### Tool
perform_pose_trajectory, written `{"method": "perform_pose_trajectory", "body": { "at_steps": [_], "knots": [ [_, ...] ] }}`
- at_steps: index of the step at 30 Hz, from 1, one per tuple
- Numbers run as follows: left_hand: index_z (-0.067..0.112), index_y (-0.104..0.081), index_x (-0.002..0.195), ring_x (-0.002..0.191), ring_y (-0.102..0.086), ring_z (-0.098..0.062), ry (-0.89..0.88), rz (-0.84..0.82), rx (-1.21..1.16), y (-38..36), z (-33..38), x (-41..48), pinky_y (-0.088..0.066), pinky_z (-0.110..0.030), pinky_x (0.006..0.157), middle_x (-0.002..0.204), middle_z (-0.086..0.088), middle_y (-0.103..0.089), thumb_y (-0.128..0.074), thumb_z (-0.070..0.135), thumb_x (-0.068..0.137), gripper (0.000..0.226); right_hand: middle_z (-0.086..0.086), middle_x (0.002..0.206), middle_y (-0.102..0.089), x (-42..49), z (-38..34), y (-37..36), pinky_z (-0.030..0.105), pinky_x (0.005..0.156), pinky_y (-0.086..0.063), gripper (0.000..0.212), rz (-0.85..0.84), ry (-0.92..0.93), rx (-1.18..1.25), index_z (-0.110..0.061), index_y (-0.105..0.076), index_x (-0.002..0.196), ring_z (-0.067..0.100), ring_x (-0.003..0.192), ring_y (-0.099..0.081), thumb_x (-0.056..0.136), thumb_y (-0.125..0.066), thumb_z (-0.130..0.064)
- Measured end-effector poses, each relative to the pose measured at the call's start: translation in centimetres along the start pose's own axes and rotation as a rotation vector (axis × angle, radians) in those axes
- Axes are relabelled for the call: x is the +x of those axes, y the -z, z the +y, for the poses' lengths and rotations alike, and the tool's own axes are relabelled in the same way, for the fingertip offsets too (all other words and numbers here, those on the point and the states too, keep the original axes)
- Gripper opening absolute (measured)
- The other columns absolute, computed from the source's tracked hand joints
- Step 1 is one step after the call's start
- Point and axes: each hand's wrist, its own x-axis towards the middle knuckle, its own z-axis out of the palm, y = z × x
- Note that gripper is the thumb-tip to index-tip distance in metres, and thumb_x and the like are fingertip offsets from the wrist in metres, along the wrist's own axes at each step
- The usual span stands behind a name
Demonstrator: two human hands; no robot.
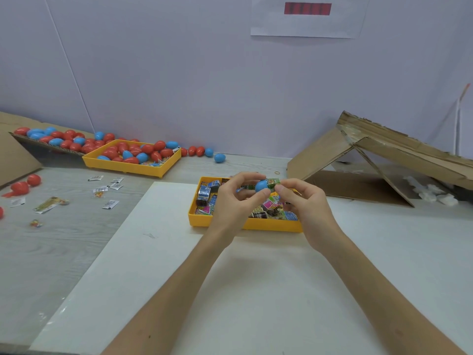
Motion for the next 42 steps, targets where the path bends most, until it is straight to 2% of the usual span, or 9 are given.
{"method": "perform_pose_trajectory", "body": {
  "at_steps": [6, 10, 15, 19, 23, 29, 33, 39, 42],
  "knots": [
    [0.020, -0.072, 0.106, 0.085, -0.076, -0.019, 0.010, 0.021, -0.047, -0.1, 0.1, 0.0, -0.061, -0.029, 0.078, 0.106, -0.008, -0.072, -0.075, 0.008, 0.089, 0.020, -0.008, 0.063, -0.068, -0.2, 0.0, -0.2, 0.013, 0.061, -0.049, 0.006, 0.035, 0.044, -0.053, -0.020, -0.073, 0.088, 0.000, 0.062, -0.062, 0.085, -0.077, -0.016],
    [0.017, -0.073, 0.105, 0.086, -0.076, -0.020, 0.026, 0.017, -0.087, -0.1, 0.3, 0.0, -0.061, -0.026, 0.076, 0.103, -0.007, -0.074, -0.072, 0.004, 0.090, 0.020, -0.002, 0.068, -0.070, -0.3, 0.0, -0.3, 0.022, 0.066, -0.051, 0.010, 0.040, 0.065, -0.086, -0.021, -0.073, 0.086, 0.008, 0.067, -0.065, 0.083, -0.079, -0.015],
    [0.013, -0.075, 0.108, 0.089, -0.076, -0.025, 0.109, 0.014, -0.240, 0.1, 0.4, 0.0, -0.060, -0.025, 0.075, 0.099, -0.005, -0.076, -0.071, 0.004, 0.091, 0.020, -0.011, 0.069, -0.066, 0.0, 0.2, 0.1, 0.017, 0.063, -0.049, 0.007, 0.066, 0.166, -0.025, -0.017, -0.073, 0.091, 0.007, 0.064, -0.058, 0.094, -0.068, -0.014],
    [0.013, -0.072, 0.111, 0.093, -0.075, -0.029, 0.181, 0.015, -0.352, 0.3, 0.5, 0.1, -0.059, -0.026, 0.075, 0.109, -0.013, -0.072, -0.069, 0.003, 0.091, 0.023, -0.001, 0.086, -0.073, 0.5, 0.2, 0.5, 0.021, 0.064, -0.051, 0.024, 0.104, 0.045, 0.081, -0.018, -0.076, 0.094, 0.012, 0.070, -0.065, 0.102, -0.053, -0.013],
    [0.011, -0.071, 0.107, 0.096, -0.074, -0.029, 0.194, 0.008, -0.404, 0.2, 0.6, 0.0, -0.059, -0.025, 0.075, 0.111, -0.017, -0.072, -0.068, 0.001, 0.091, 0.020, 0.009, 0.100, -0.076, 0.7, 0.3, 0.5, 0.022, 0.068, -0.055, 0.032, -0.019, -0.058, 0.185, -0.014, -0.078, 0.103, 0.015, 0.079, -0.071, 0.105, -0.046, -0.018],
    [0.013, -0.075, 0.103, 0.100, -0.074, -0.028, 0.205, 0.012, -0.421, 0.1, 0.8, -0.1, -0.059, -0.025, 0.077, 0.118, -0.020, -0.067, -0.070, 0.000, 0.089, 0.019, 0.009, 0.098, -0.076, 0.7, 0.3, 0.4, 0.021, 0.067, -0.055, 0.032, -0.048, -0.077, 0.217, -0.010, -0.076, 0.109, 0.014, 0.078, -0.070, 0.105, -0.045, -0.018],
    [0.015, -0.077, 0.101, 0.097, -0.075, -0.025, 0.214, -0.005, -0.444, 0.2, 0.8, -0.1, -0.059, -0.024, 0.074, 0.109, -0.014, -0.071, -0.072, 0.002, 0.087, 0.020, 0.004, 0.094, -0.075, 0.8, 0.4, 0.4, 0.020, 0.063, -0.053, 0.031, -0.038, -0.089, 0.188, -0.010, -0.075, 0.109, 0.011, 0.076, -0.069, 0.105, -0.046, -0.018],
    [0.018, -0.077, 0.105, 0.095, -0.075, -0.023, 0.237, -0.023, -0.382, 0.5, 0.7, 0.0, -0.060, -0.026, 0.072, 0.105, -0.008, -0.077, -0.078, 0.021, 0.073, 0.032, 0.000, 0.094, -0.075, 0.8, 0.4, 0.5, 0.019, 0.061, -0.051, 0.029, -0.040, -0.104, 0.142, -0.011, -0.074, 0.111, 0.008, 0.076, -0.068, 0.105, -0.047, -0.020],
    [0.017, -0.076, 0.107, 0.096, -0.075, -0.022, 0.243, -0.020, -0.398, 0.6, 0.6, 0.1, -0.060, -0.025, 0.074, 0.104, -0.008, -0.077, -0.077, 0.021, 0.074, 0.033, 0.001, 0.095, -0.075, 0.8, 0.4, 0.5, 0.019, 0.062, -0.051, 0.030, -0.054, -0.102, 0.127, -0.009, -0.074, 0.113, 0.009, 0.076, -0.067, 0.105, -0.047, -0.020]
  ]
}}
